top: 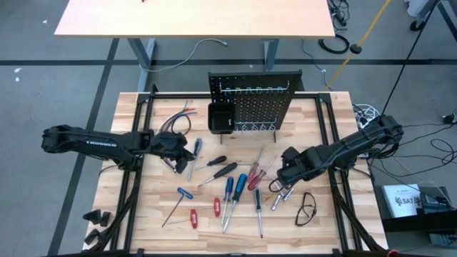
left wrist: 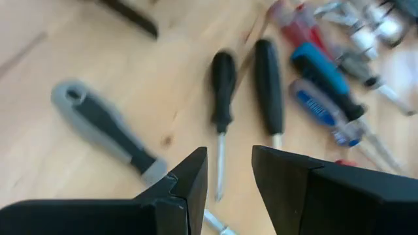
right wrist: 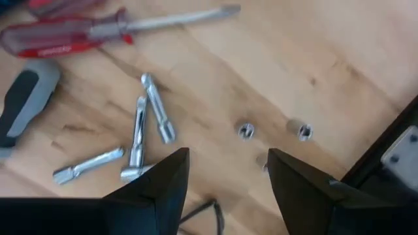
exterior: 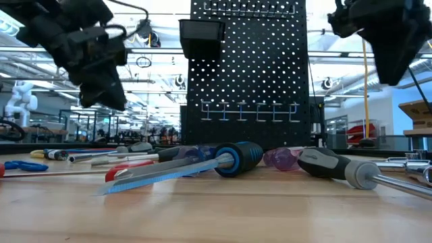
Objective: Hang tools onto peg board
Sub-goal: Put the socket in the black bin on the peg board
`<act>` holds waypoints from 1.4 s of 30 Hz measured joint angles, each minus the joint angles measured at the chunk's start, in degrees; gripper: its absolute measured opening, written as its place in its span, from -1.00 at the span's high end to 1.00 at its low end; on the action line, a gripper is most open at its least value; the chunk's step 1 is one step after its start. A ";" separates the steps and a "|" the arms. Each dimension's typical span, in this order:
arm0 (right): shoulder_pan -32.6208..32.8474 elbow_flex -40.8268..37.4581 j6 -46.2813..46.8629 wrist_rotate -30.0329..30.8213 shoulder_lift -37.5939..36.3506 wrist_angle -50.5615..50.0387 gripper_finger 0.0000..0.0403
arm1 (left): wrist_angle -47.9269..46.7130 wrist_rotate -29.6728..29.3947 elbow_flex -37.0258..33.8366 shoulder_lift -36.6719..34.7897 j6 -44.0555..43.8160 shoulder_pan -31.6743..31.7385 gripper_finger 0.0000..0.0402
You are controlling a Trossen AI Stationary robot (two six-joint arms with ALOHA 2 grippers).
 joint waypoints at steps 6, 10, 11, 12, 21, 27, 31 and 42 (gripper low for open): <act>2.31 -0.91 2.28 0.57 0.02 -0.04 0.00 | -1.51 0.50 0.00 3.14 -2.97 -0.04 0.37; 3.19 -4.99 5.52 1.34 0.02 -0.12 0.00 | -1.51 0.83 0.00 3.83 -3.00 -0.65 0.37; 3.17 -6.45 6.35 1.16 0.02 -0.03 0.00 | -1.45 0.84 0.00 3.81 -2.98 -0.88 0.37; 3.09 -7.94 7.08 0.76 0.02 0.06 0.00 | -1.37 0.89 0.00 3.81 -2.99 -1.11 0.37; 1.42 -20.33 4.45 -1.46 -1.11 15.46 0.00 | -0.98 0.96 0.00 3.76 -2.99 -2.34 0.37; 0.34 -23.59 3.80 -1.11 -1.16 19.94 0.00 | -0.88 0.96 0.00 3.76 -3.00 -2.69 0.37; -0.32 -25.32 3.22 -1.08 -1.16 21.29 0.01 | -0.88 0.96 0.00 3.74 -3.00 -2.69 0.37; -2.36 -27.05 0.81 -0.92 -1.16 26.30 0.31 | -0.91 0.96 0.00 3.74 -2.98 -2.69 0.37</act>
